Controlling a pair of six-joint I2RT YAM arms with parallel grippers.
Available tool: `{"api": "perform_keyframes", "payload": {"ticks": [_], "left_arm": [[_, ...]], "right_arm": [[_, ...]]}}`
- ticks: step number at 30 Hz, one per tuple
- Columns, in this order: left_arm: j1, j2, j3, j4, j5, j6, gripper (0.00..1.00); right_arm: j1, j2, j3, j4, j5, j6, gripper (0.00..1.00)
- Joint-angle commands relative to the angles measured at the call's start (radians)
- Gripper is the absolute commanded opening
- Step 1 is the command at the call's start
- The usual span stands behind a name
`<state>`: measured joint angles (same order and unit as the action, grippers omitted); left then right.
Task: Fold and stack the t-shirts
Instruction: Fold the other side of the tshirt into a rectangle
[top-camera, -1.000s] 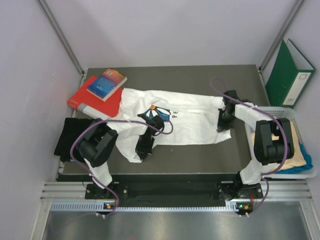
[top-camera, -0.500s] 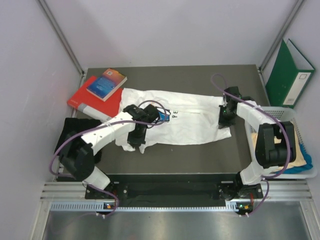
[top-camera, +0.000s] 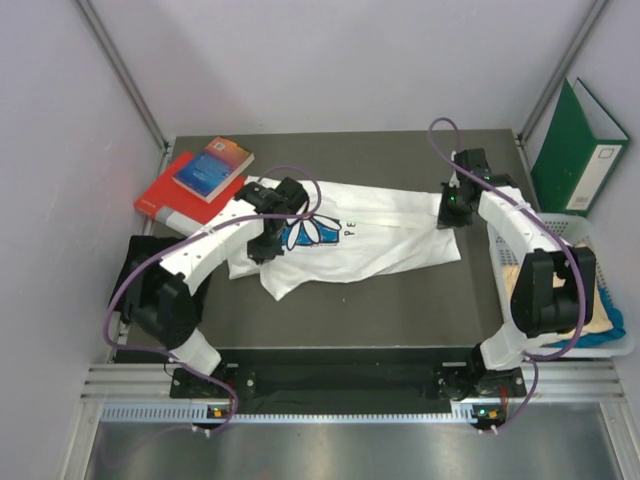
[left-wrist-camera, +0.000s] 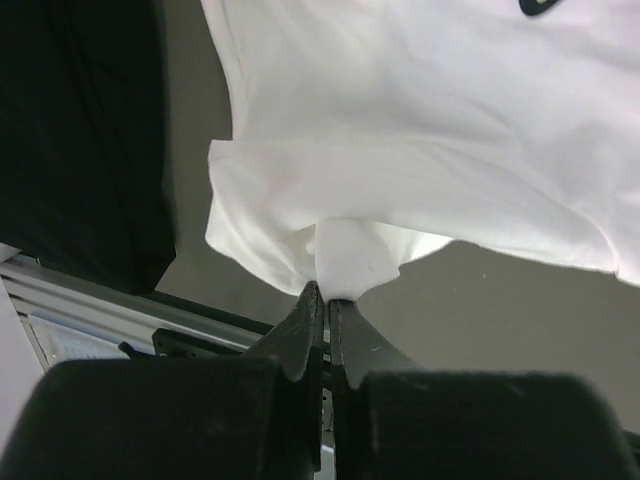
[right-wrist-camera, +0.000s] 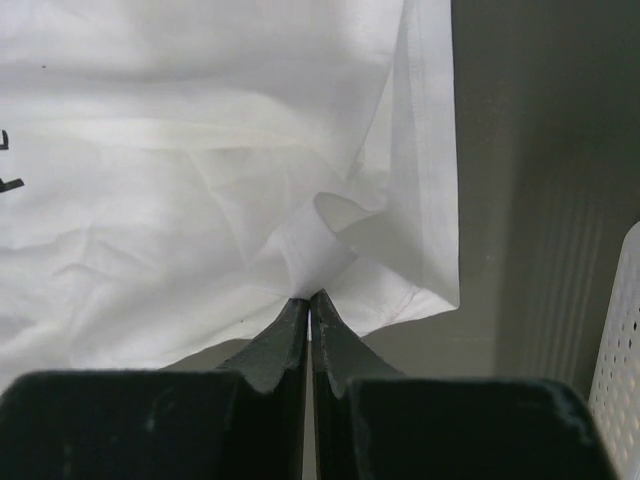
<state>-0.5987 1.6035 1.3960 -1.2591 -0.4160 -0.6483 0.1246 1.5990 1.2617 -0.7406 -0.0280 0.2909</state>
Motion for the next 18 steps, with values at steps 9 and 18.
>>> {"api": "perform_keyframes", "payload": {"ticks": [9,18], "left_arm": [[0.158,0.116,0.201,0.147,-0.030,0.091,0.00],[0.224,0.231,0.343,0.230,-0.013,0.110,0.00]], "right_arm": [[-0.040,0.209,0.152,0.113,0.023,-0.032,0.00],[-0.051,0.404,0.275,0.159,0.025,0.002,0.00]]}}
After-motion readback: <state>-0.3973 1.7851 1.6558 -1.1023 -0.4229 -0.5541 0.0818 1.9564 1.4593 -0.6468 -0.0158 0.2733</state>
